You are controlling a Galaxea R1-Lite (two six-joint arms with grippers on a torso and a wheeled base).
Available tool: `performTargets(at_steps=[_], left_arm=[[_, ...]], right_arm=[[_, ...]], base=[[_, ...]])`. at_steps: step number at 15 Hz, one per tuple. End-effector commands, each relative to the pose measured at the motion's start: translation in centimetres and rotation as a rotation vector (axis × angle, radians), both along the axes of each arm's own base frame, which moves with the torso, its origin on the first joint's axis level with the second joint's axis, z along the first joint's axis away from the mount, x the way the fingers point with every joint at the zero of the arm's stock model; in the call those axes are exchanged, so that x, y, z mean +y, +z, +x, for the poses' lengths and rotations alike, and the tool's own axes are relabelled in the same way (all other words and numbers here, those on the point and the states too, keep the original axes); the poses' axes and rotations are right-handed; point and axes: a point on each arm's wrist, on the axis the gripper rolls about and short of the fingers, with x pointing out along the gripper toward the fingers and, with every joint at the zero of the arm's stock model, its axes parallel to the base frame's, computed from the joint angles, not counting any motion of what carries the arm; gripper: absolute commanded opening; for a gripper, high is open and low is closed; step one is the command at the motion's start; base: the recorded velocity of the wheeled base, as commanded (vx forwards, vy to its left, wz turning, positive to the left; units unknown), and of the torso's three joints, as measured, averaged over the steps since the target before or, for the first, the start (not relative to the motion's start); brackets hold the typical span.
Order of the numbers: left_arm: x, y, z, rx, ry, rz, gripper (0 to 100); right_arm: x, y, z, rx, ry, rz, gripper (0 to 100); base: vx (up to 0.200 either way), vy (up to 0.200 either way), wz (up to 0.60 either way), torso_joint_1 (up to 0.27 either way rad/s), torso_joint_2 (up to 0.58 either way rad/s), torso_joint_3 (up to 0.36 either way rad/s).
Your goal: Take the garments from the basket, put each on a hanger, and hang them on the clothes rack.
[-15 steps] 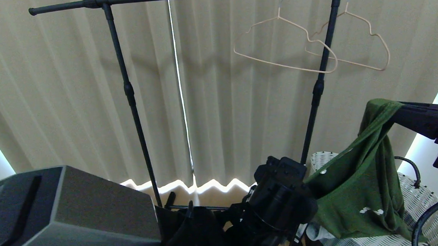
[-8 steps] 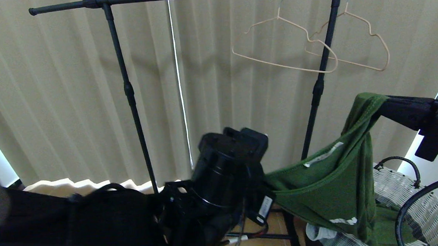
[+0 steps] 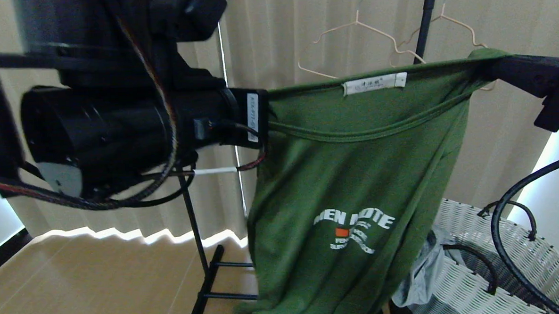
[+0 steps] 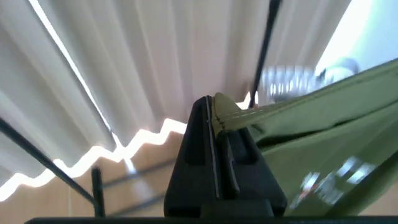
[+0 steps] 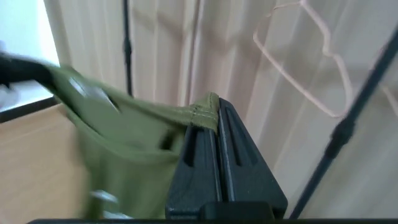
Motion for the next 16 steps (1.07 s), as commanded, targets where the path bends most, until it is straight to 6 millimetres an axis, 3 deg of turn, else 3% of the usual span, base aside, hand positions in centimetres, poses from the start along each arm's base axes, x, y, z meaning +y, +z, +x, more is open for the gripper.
performTargets(at_steps=[1, 4, 8, 14, 16], left_arm=[[1.6, 1.8, -0.2, -0.036, 0.036, -0.036, 0], [2.1, -0.4, 0.3, 0.019, 0.060, 0.016, 0], [2.9, -1.3, -0.6, 0.040, 0.059, 0.042, 0], [2.9, -0.3, -0.6, -0.011, 0.042, 0.060, 0], [2.8, 1.6, -0.6, -0.055, -0.003, 0.017, 0]], right_arm=[[0.2, -0.4, 0.8, 0.020, -0.007, -0.010, 0], [0.9, -1.6, 2.3, 0.068, -0.010, -0.030, 0], [1.0, -1.8, 2.5, 0.079, -0.010, -0.035, 0], [0.4, -1.8, 3.5, 0.080, -0.051, -0.034, 0], [0.3, -1.0, 3.7, 0.035, -0.061, -0.014, 0]], base=[[0.000, 0.000, 0.00, 0.000, 0.00, 0.000], [0.000, 0.000, 0.00, 0.000, 0.00, 0.000], [0.000, 0.000, 0.00, 0.000, 0.00, 0.000], [0.000, 0.000, 0.00, 0.000, 0.00, 0.000], [0.000, 0.000, 0.00, 0.000, 0.00, 0.000]])
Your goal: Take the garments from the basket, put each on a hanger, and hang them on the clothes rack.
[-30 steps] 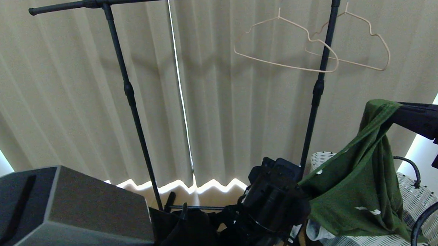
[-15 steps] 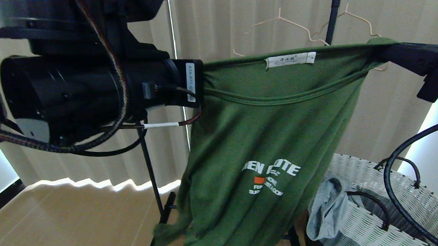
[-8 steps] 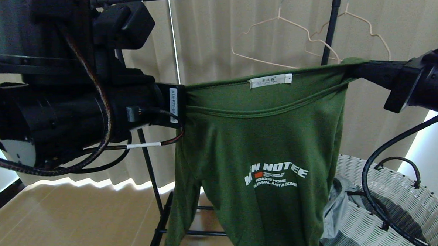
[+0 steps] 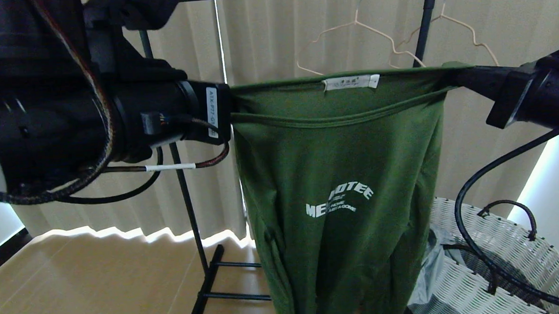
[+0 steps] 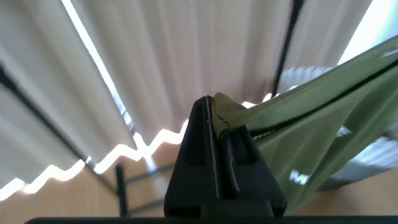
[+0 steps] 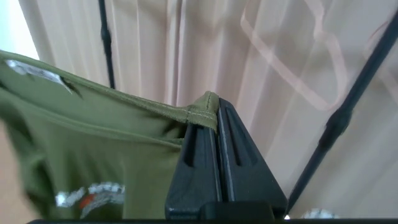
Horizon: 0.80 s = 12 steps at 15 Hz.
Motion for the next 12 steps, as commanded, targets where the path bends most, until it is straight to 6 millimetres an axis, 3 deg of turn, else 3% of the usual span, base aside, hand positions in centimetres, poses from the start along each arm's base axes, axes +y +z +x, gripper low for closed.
performTargets(at_steps=[1, 12], left_arm=[[-0.2, 1.5, 0.1, -0.040, -0.039, -0.023, 0], [-0.3, -0.8, 0.0, -0.005, -0.055, 0.066, 0]], right_arm=[[0.0, 0.3, 0.1, -0.016, -0.002, 0.006, 0], [-0.1, -0.8, -0.1, 0.010, -0.002, -0.004, 0]], base=[[0.000, 0.000, 0.00, 0.000, 0.00, 0.000], [0.000, 0.000, 0.00, 0.000, 0.00, 0.000]])
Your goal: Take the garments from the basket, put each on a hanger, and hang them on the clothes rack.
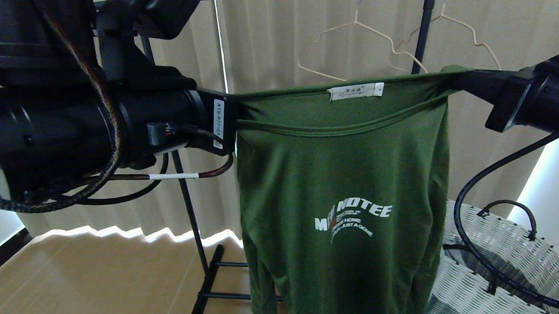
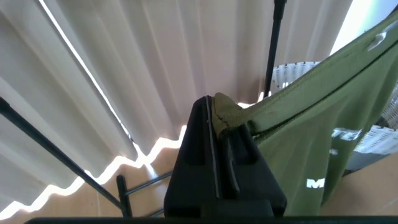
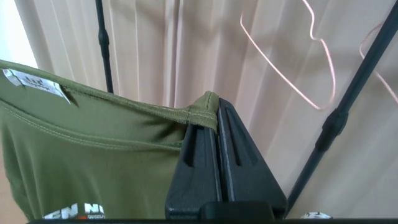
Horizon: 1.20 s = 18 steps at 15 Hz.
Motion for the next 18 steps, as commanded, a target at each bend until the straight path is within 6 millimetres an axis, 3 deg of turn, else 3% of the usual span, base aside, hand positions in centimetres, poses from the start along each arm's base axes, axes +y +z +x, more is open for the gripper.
performTargets(at_steps=[1, 12, 18], left_arm=[[0.0, -0.4, 0.0, 0.010, 0.000, 0.008, 0], [-0.1, -0.5, 0.1, -0.002, -0.001, -0.005, 0], [-0.5, 1.7, 0.7, -0.060, 0.001, -0.053, 0]], right_arm=[[0.0, -0.3, -0.1, 0.009, 0.001, -0.004, 0], [0.0, -0.3, -0.1, 0.009, 0.001, -0.005, 0], [0.0, -0.1, 0.0, 0.001, 0.001, -0.003, 0]], base=[[0.000, 0.000, 0.00, 0.000, 0.00, 0.000], [0.000, 0.000, 0.00, 0.000, 0.00, 0.000], [0.000, 0.000, 0.00, 0.000, 0.00, 0.000]])
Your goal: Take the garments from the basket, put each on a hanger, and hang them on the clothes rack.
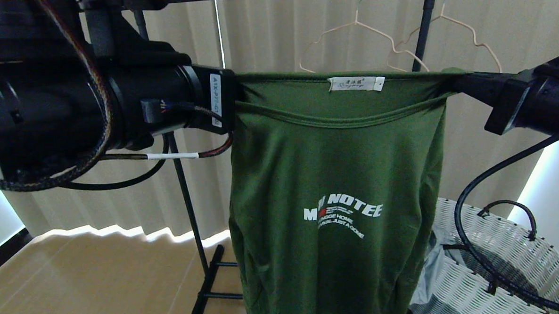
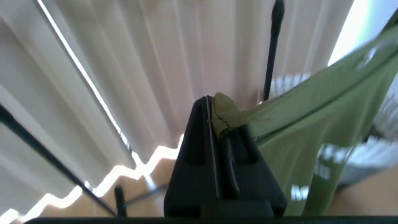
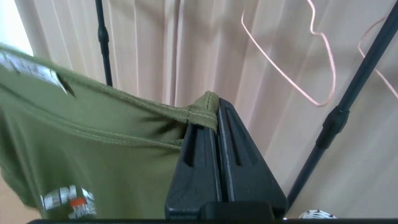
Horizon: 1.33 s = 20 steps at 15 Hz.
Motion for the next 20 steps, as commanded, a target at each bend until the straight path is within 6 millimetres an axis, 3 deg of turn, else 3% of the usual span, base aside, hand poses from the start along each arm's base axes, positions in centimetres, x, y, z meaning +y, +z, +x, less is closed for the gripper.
performTargets(at_steps=[1, 10, 11, 14, 18, 20], left_arm=[[-0.5, 0.7, 0.5, -0.017, -0.002, -0.014, 0], [-0.2, -0.2, 1.3, -0.014, 0.028, 0.048, 0], [-0.3, -1.2, 1.5, 0.011, 0.027, 0.070, 0], [-1.0, -1.6, 2.8, -0.014, 0.035, 0.051, 0], [-2.4, -1.5, 5.2, -0.028, 0.052, 0.033, 0], [-2.9, -1.5, 6.0, -0.029, 0.057, 0.026, 0]], right_arm=[[0.0, 0.2, 0.0, -0.007, 0.001, 0.001, 0], [0.1, -0.2, 0.3, 0.018, -0.002, -0.009, 0], [-0.2, -0.2, -0.5, 0.011, -0.002, -0.006, 0], [-1.1, 0.2, -2.8, 0.022, -0.001, -0.010, 0], [-1.7, 0.4, -8.6, 0.108, 0.125, -0.048, 0], [-1.7, 0.3, -9.4, 0.121, 0.152, -0.057, 0]], base=[[0.000, 0.000, 0.00, 0.000, 0.00, 0.000], [0.000, 0.000, 0.00, 0.000, 0.00, 0.000], [0.000, 0.000, 0.00, 0.000, 0.00, 0.000], [0.000, 0.000, 0.00, 0.000, 0.00, 0.000], [0.000, 0.000, 0.00, 0.000, 0.00, 0.000], [0.000, 0.000, 0.00, 0.000, 0.00, 0.000]])
